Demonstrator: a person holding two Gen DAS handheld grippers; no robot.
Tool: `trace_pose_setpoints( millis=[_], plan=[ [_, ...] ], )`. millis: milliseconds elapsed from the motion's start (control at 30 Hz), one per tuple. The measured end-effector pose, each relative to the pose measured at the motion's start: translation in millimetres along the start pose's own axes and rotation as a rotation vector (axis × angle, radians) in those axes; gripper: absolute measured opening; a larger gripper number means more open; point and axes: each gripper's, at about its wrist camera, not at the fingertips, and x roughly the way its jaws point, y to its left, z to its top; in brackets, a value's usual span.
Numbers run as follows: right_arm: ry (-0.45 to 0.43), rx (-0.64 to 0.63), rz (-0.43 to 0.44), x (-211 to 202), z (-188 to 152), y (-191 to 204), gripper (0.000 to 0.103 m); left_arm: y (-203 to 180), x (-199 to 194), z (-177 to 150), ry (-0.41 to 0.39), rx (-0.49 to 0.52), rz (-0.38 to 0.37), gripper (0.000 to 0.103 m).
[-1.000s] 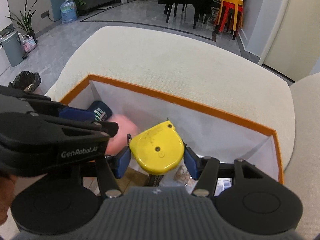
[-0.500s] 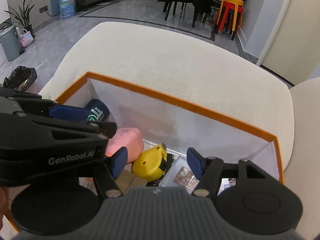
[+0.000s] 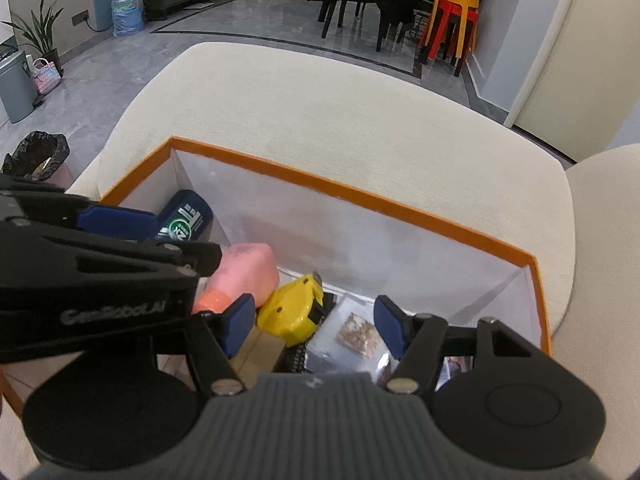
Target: Organize rigid objects
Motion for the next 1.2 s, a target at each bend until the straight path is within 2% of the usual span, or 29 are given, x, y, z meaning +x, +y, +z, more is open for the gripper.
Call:
trace_pose_setpoints(
  millis=[200,333,367,500,767,833,900,1000,1200],
  plan=[
    [-0.005,0.04,-0.008,-17.7,-10.7,-6.3,0.067,-6.2,-20.2,-8.6,-0.012,-0.021,0.005,0.069],
    [-0.027,0.069,-0.008,-40.3,-17.3,-12.1,0.077,-12.9,-45.5,-8.1,-0.034,-0.026,0.02,0.086],
    [-0.035,0.075,-0.011,-47.7,-18.7,-13.7,0.078,-15.9,-51.8,-7.9,-0.038,-0.023,0.024,0.088],
    [-0.055,0.101,-0.016,-75.5,-23.4,-18.3,0.087,-23.4,-83.4,-10.2,-0.062,-0.03,0.017,0.088],
    [-0.07,0.107,-0.052,-124.4,-49.9,-20.5,0.093,-23.3,-145.9,-25.0,-0.151,-0.069,0.03,0.094],
    [-0.083,0.118,-0.065,-135.3,-57.8,-22.1,0.095,-25.9,-155.7,-30.4,-0.178,-0.059,0.052,0.095],
    [-0.104,0.142,-0.077,-146.6,-66.3,-24.4,0.098,-27.1,-161.2,-35.7,-0.19,-0.05,0.078,0.097],
    [-0.131,0.189,-0.053,-158.2,-80.8,-30.0,0.1,-21.8,-161.3,-46.1,-0.167,-0.07,0.089,0.097],
    [-0.169,0.248,-0.07,-171.9,-97.0,-25.3,0.1,-4.5,-159.7,-73.9,-0.149,-0.171,0.075,0.097]
  ],
)
